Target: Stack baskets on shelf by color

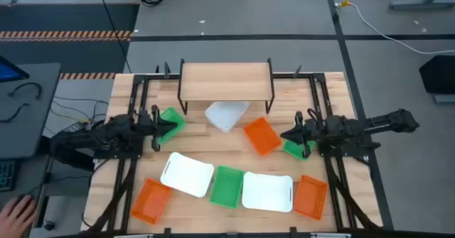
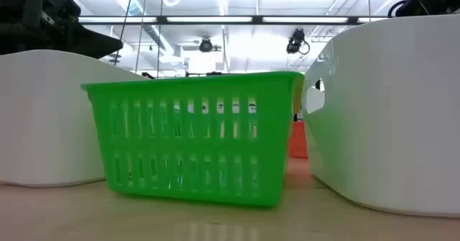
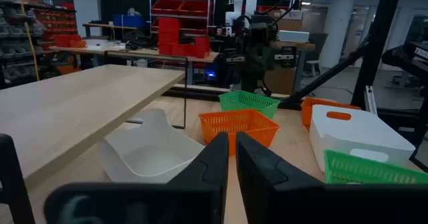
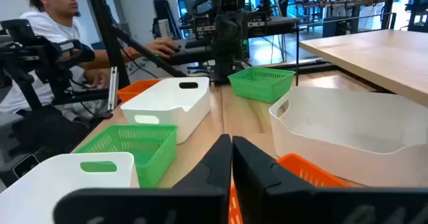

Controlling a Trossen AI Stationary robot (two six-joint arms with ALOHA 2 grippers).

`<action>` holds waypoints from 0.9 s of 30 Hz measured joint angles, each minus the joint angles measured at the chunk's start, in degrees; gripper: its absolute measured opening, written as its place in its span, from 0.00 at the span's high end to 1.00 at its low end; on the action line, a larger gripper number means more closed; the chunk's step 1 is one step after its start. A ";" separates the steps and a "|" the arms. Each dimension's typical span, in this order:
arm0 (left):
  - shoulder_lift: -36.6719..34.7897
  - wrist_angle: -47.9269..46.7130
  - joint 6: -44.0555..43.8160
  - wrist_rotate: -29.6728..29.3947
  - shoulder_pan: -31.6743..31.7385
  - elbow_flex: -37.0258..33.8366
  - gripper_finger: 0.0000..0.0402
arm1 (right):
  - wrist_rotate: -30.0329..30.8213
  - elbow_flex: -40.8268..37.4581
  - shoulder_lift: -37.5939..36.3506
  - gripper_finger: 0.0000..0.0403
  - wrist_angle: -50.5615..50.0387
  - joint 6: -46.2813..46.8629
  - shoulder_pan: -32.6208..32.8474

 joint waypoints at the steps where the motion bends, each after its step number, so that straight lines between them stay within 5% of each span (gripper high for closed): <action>1: 0.00 0.00 0.02 0.02 0.01 0.00 0.91 | 0.02 0.00 -0.01 0.95 0.00 0.02 0.00; 27: 0.00 0.00 0.02 0.00 -0.01 -0.02 0.93 | 0.00 0.00 0.00 0.95 0.00 0.00 0.02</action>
